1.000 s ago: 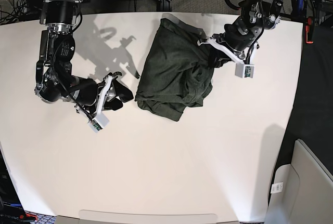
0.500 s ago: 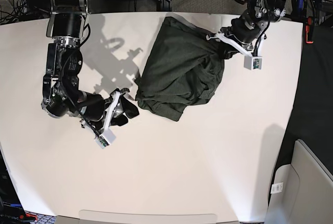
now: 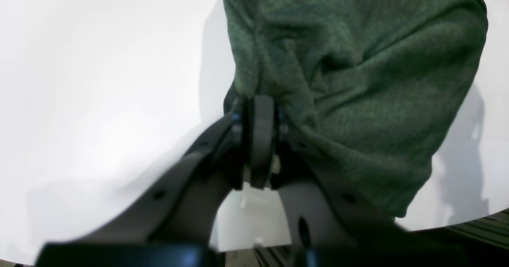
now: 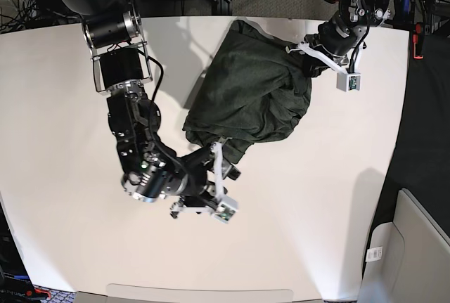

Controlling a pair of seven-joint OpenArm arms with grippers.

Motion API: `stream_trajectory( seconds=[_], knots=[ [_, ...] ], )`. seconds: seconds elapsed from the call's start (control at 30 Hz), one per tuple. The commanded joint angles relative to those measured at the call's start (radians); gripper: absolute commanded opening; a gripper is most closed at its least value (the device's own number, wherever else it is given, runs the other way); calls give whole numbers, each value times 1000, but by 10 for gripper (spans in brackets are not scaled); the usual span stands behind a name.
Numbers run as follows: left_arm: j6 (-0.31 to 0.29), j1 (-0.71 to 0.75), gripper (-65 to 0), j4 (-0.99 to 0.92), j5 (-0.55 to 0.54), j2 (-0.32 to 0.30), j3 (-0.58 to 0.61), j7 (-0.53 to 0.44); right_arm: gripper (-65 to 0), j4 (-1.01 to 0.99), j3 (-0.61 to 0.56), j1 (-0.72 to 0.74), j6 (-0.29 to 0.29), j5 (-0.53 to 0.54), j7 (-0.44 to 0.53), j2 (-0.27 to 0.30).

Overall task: Fold the T-shirt properly
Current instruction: 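Reach the right gripper under the bundle and grasp the shirt hem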

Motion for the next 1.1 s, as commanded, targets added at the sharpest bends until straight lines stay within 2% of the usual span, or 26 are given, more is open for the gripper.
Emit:
stream_trajectory(
  seconds=[0.0,0.17,0.37,0.7,1.07],
  knots=[
    [-1,-4,-642,16,-1,-8,-4,-17,-405,3,-30,46,1,-16,27,5],
    [-1,-5,-642,14,-1,-8,-4,-17,-404,-53,-189,105,1,-63,39,5],
    [-1,-5,-642,14,-1,-8,-1,-17,-404,-94,-268,115,1,-58,35,8],
    [-1,-5,-642,14,-2,-8,1,-17,-403,-168,-283,108,1,-63,41,2],
    [-1,-5,-642,14,-4,-6,1,-17,-403,-180,-283,76,1,-58,41,-41]
  ],
)
